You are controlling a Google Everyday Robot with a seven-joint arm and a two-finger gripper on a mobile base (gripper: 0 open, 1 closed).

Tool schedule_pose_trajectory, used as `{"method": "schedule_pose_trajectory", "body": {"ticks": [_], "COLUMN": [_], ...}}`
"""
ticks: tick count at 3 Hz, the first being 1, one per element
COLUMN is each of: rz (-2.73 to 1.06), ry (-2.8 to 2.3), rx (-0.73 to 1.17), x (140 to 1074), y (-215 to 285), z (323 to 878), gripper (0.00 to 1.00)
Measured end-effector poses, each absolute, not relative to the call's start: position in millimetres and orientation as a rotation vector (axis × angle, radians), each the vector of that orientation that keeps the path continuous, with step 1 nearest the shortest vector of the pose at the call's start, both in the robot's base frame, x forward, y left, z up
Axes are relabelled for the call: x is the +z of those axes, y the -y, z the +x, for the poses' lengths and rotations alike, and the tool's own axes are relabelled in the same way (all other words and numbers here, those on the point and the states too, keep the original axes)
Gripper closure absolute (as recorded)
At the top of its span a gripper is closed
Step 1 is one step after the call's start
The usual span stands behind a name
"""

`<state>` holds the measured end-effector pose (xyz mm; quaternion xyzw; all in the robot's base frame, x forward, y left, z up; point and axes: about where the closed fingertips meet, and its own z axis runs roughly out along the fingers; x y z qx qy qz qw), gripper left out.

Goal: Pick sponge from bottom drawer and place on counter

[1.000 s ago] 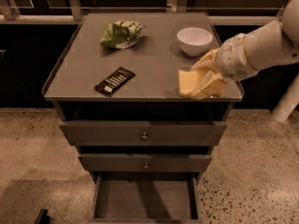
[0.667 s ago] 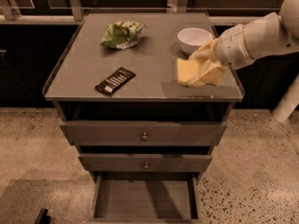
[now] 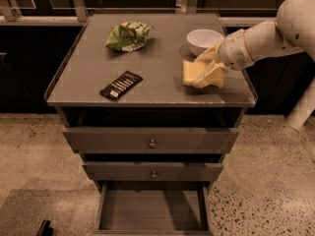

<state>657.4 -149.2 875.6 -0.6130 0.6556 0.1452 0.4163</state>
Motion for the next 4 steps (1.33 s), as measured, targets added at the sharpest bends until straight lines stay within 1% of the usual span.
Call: {"method": "schedule_pose_trajectory", "body": {"ticks": [1, 3, 4], "rz": [-1.534, -1.535, -1.535], "ry": [-1.654, -1.654, -1.654], "rx": [0.375, 0.375, 0.375], "x": [870.0, 870.0, 870.0], "y": [148.9, 148.9, 148.9], "z": [663.0, 663.0, 663.0], "gripper": [0.89, 0.43, 0.21]}}
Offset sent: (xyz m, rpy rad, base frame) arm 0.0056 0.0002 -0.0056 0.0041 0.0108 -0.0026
